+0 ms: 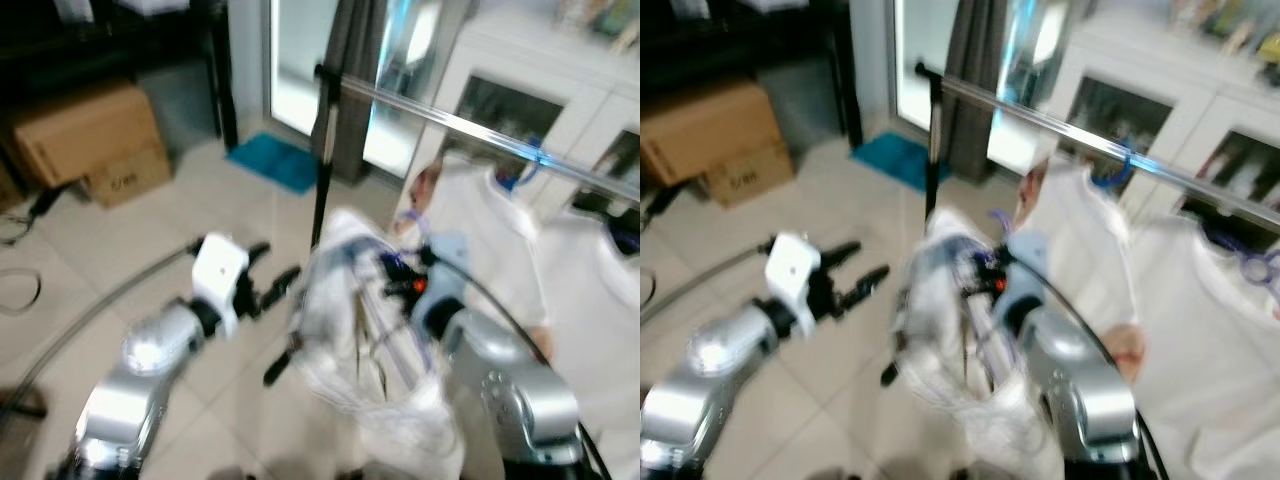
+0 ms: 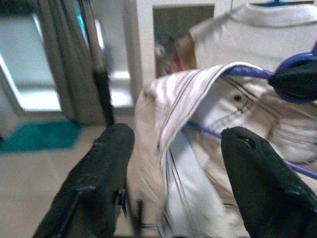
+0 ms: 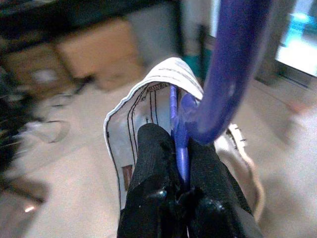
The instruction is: Hang hanger
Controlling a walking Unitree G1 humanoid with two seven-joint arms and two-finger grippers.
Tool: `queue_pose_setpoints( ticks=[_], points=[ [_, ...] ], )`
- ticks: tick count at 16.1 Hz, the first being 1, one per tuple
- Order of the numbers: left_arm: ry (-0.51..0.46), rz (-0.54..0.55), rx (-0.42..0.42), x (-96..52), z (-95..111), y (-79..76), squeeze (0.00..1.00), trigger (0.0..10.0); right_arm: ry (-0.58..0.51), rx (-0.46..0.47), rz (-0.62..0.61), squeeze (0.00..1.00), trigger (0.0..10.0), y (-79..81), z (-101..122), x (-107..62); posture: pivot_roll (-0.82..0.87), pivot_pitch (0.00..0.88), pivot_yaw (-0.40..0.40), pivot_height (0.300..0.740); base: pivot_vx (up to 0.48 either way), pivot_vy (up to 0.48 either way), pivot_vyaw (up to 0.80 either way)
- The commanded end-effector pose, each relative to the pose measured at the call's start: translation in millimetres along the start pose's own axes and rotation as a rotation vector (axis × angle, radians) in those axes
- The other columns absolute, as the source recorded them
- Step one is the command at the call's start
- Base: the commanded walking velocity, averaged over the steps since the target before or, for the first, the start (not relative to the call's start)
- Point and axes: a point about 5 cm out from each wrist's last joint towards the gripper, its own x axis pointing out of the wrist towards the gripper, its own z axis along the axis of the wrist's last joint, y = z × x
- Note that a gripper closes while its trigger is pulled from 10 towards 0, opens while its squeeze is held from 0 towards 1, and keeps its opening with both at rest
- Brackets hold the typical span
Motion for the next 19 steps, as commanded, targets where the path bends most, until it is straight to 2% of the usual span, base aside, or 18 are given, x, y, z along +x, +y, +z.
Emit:
queue_pose_setpoints(
  ticks=[1,2,3,4,5,6,7,9,10,11,13,15,16,17,19],
  points=[
    [0.017,-0.019,0.027,6.0,-6,-1.5,1.00,10.0,-0.077,-0.016,0.090,0.00,0.0,10.7,20,-0.4,-0.03,0.023,-0.076,0.740,0.000,0.000,0.00],
    [0.019,-0.015,0.062,10.2,-7,3.1,1.00,10.0,-0.087,-0.012,0.132,0.00,0.0,16.5,23,-0.6,-0.03,0.023,-0.076,0.740,0.000,0.000,0.00],
    [0.044,-0.014,0.130,13.8,-10,7.7,1.00,10.0,-0.095,-0.005,0.164,0.00,0.0,21.2,25,-1.4,-0.03,0.022,-0.078,0.740,0.000,0.000,0.00],
    [0.054,-0.016,0.151,16.5,-11,9.7,1.00,10.0,-0.101,0.006,0.184,0.00,0.0,23.9,27,-2.1,-0.03,0.022,-0.078,0.740,0.000,0.000,0.00],
    [0.061,-0.010,0.158,22.2,-14,14.2,0.91,10.0,-0.111,0.015,0.217,0.00,0.0,28.6,30,-3.6,-0.03,0.021,-0.079,0.740,0.000,0.000,0.00],
    [0.062,-0.006,0.159,24.6,-15,16.1,0.22,10.0,-0.116,0.021,0.232,0.00,0.0,30.5,31,-4.6,-0.04,0.022,-0.077,0.740,0.000,0.000,0.00],
    [0.056,0.003,0.178,29.9,-15,20.2,0.00,10.0,-0.123,0.029,0.260,0.00,0.0,33.5,33,-6.6,-0.04,0.022,-0.075,0.740,0.000,0.000,0.00],
    [0.045,0.002,0.169,36.1,-14,22.2,0.00,10.0,-0.123,0.026,0.270,0.00,0.0,33.5,34,-9.1,-0.05,0.024,-0.068,0.740,0.000,0.000,0.00],
    [0.065,0.004,0.139,37.6,-18,22.0,0.00,10.0,-0.128,0.032,0.268,0.00,0.0,32.5,36,-10.3,-0.05,0.024,-0.067,0.740,0.000,0.000,0.00],
    [0.092,-0.007,0.123,38.6,-24,21.8,0.00,0.0,-0.134,0.036,0.271,0.00,0.0,32.3,37,-11.3,-0.05,0.024,-0.067,0.740,0.000,0.000,0.00],
    [0.137,-0.059,0.182,38.6,-33,19.7,0.00,0.0,-0.138,0.041,0.280,0.00,0.0,32.9,40,-12.1,-0.05,0.023,-0.068,0.740,0.000,0.000,0.00],
    [0.138,-0.062,0.180,39.9,-35,21.3,0.00,0.0,-0.149,0.058,0.296,0.00,0.0,34.5,44,-11.7,-0.06,0.021,-0.069,0.740,0.000,0.000,0.00],
    [0.114,-0.045,0.153,41.5,-31,23.5,0.00,0.0,-0.151,0.059,0.299,0.00,0.0,34.3,45,-11.7,-0.06,0.020,-0.071,0.740,0.000,0.000,0.00],
    [0.068,-0.046,0.082,44.2,-25,24.0,0.00,0.0,-0.144,0.054,0.301,0.00,0.0,33.5,45,-11.2,-0.06,0.020,-0.071,0.740,0.000,0.000,0.00],
    [0.065,-0.051,0.051,44.4,-25,24.0,0.00,0.0,-0.138,0.052,0.302,0.00,0.0,33.0,44,-10.5,-0.05,0.015,-0.078,0.740,0.000,0.000,0.00]
  ],
)
